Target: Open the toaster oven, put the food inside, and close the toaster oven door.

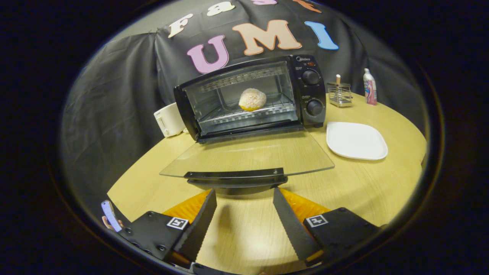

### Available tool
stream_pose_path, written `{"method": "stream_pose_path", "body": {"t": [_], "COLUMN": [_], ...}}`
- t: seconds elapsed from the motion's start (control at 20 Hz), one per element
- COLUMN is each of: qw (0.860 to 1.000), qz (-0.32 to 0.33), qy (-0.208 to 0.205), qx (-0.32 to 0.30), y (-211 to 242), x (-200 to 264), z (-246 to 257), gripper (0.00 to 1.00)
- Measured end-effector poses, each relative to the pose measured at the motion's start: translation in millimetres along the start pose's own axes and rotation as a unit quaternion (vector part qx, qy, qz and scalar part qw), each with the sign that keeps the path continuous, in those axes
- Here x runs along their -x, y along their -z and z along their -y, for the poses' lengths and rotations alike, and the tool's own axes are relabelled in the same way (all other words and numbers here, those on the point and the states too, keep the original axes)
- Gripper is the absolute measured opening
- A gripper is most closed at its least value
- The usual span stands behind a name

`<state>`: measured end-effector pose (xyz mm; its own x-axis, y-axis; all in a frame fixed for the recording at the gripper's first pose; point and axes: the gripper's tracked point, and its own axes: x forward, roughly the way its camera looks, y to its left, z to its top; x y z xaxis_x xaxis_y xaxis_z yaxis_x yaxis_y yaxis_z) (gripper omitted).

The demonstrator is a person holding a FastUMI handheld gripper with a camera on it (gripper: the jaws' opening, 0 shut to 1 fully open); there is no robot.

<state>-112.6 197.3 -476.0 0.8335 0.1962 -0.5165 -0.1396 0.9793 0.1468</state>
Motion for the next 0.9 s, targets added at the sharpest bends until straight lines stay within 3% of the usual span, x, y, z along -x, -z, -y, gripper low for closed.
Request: {"method": "stream_pose_path", "body": {"t": [0.9], "qw": [0.999], "qz": [0.036], "qy": [-0.019], "qx": [-0.031], "y": [-25.7], "x": [3.5], "z": [-11.5], "gripper": [0.99]}}
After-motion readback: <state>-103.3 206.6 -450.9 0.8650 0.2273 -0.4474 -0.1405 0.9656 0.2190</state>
